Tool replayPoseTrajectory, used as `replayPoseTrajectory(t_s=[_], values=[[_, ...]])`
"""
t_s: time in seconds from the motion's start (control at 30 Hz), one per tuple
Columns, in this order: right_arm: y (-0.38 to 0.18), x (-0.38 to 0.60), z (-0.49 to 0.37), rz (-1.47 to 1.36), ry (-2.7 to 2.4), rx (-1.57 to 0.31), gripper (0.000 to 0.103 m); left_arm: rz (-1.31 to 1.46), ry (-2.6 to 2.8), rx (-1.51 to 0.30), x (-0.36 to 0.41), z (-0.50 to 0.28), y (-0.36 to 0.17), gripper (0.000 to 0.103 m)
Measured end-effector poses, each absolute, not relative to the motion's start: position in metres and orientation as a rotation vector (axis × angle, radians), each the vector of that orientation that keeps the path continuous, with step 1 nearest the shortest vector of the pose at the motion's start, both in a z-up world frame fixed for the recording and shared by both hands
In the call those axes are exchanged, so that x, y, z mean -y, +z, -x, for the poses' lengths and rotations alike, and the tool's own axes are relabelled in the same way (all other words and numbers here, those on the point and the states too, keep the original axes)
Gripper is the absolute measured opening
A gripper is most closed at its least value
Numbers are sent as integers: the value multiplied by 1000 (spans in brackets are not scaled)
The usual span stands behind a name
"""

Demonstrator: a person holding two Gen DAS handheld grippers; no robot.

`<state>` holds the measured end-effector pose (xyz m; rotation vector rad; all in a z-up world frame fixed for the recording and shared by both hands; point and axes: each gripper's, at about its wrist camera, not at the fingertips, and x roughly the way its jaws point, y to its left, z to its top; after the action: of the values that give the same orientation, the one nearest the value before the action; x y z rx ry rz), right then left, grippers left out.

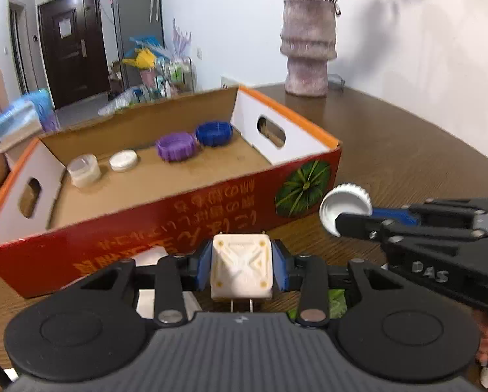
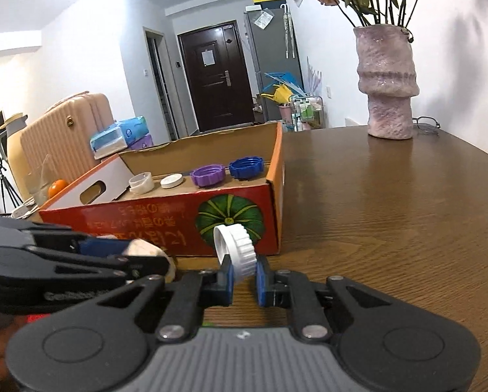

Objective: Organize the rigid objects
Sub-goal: 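Carry the plug adapter and white ridged cap up and over into the box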

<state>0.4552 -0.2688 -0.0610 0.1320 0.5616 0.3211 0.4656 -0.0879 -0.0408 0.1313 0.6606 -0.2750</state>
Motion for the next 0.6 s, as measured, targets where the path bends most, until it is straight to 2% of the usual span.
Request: replayPoseTrajectory(t_s=[0.4,0.6], values=[[-20,253,-384,-87,305,-436,13,-11,-131,-405,33,-348,35,39],[3,246,-324,-93,307,-376,13,21,-82,-342,3,-271,41,39]])
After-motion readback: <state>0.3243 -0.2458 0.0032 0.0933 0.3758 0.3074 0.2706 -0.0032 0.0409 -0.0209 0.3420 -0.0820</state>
